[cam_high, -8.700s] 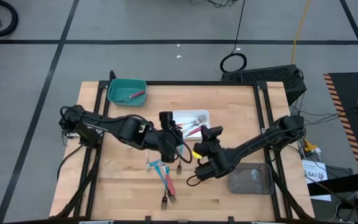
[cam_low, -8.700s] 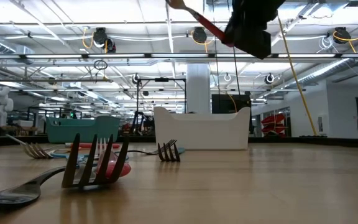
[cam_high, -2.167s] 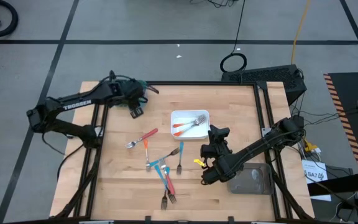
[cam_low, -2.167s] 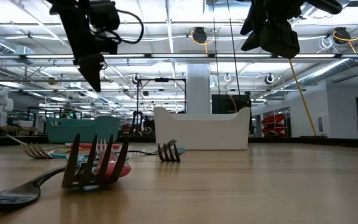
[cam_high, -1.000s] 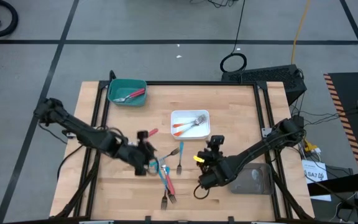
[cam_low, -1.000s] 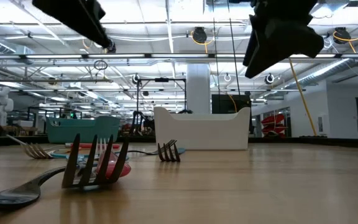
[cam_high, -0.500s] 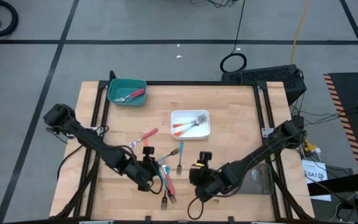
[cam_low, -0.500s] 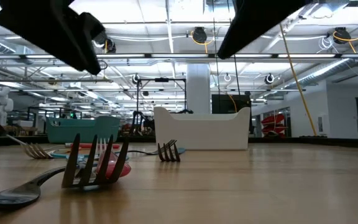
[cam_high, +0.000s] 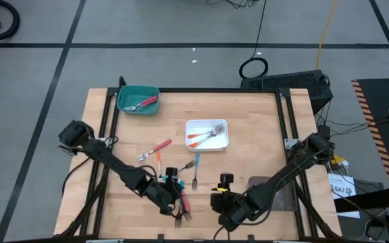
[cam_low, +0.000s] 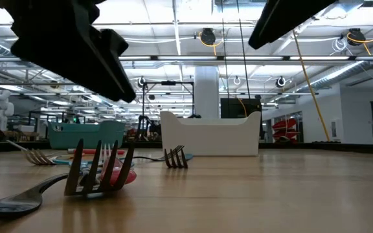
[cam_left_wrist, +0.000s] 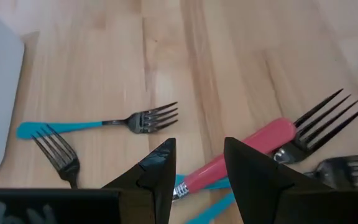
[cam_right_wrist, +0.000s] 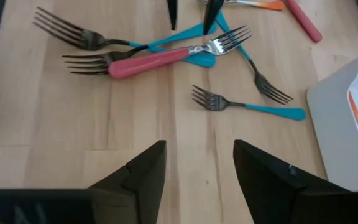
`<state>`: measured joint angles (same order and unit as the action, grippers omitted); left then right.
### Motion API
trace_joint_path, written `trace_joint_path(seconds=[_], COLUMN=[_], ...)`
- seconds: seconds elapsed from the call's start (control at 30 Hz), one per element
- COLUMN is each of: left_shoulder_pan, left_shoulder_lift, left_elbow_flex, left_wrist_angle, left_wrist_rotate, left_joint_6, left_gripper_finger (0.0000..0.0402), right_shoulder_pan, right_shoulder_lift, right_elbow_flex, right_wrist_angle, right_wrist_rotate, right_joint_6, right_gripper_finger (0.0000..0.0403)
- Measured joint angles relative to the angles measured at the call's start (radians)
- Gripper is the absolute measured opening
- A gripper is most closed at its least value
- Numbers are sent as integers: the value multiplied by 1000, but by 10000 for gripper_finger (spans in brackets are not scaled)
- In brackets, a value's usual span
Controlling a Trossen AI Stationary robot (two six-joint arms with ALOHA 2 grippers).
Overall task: Sort silverware by color (type)
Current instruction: Put the blue fork into the black bin
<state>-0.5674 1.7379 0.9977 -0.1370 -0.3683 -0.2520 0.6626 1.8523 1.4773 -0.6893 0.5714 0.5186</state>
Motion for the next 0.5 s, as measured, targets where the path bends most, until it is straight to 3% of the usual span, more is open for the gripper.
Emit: trace_joint_path(seconds=[0.2, 0.5], left_shoulder_pan=[3, 6], left_shoulder_lift=[37, 59], left_elbow_flex=[0, 0], left_wrist_angle=[48, 136], left_wrist_rotate=[-13, -52], left_joint_6=[20, 130], left_gripper_finger=[160, 259], right_shoulder_pan=[25, 50], right_shoulder_lift=[0, 0], right_elbow_flex=[0, 0], right_wrist_angle=[-6, -81], right_wrist_rotate=[0, -47], right_joint_6=[22, 120], right_gripper_finger=[180, 180])
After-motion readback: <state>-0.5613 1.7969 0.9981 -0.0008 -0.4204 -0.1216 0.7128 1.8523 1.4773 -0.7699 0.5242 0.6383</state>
